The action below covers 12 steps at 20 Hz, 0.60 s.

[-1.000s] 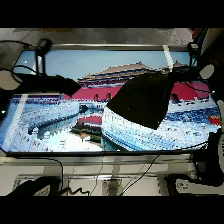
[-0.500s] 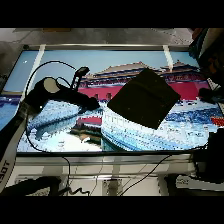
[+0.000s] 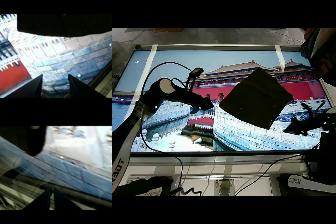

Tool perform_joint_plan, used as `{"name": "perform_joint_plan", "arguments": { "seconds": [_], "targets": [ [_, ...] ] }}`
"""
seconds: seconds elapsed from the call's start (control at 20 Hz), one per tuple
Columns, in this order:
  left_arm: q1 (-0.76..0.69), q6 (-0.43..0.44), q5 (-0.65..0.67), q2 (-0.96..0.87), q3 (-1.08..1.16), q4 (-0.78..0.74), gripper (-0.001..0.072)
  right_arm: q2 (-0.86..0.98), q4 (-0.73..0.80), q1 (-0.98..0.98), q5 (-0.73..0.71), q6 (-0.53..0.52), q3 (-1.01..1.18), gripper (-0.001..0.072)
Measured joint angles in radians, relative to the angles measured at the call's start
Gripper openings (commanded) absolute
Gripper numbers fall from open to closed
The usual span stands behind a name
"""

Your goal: Fold the clothes and pants, and hang the long-sleeved shirts on hangers.

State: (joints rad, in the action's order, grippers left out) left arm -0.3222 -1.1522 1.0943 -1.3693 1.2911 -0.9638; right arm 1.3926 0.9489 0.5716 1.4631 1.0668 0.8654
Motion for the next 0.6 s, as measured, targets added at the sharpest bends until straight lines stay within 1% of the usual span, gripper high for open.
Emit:
{"name": "perform_joint_plan", "arguments": {
  "seconds": [0.05,0.2,0.3,0.35,0.45,0.6],
  "targets": [
    [0.0,0.0,-0.004,-0.001,0.0,0.0,0.0361,-0.002,-0.07,-0.016,-0.036,-0.025,-0.044,0.0579],
    [0.0,0.0,-0.019,-0.001,0.0,0.0,0.0361,-0.005,-0.195,-0.086,-0.17,-0.035,-0.116,0.058],
    [0.0,0.0,-0.029,-0.001,0.0,0.0,0.0361,-0.006,-0.238,-0.15,-0.254,-0.004,-0.136,0.0568],
    [0.0,0.0,-0.035,-0.001,0.0,0.0,0.0361,-0.006,-0.241,-0.182,-0.298,0.029,-0.142,0.0551],
    [0.0,0.0,-0.044,-0.001,0.0,0.0,0.0362,-0.001,-0.231,-0.246,-0.386,0.144,-0.15,0.0551],
    [0.0,0.0,-0.049,-0.001,0.0,0.0,0.0361,0.004,-0.209,-0.297,-0.455,0.267,-0.148,0.055]
  ]
}}
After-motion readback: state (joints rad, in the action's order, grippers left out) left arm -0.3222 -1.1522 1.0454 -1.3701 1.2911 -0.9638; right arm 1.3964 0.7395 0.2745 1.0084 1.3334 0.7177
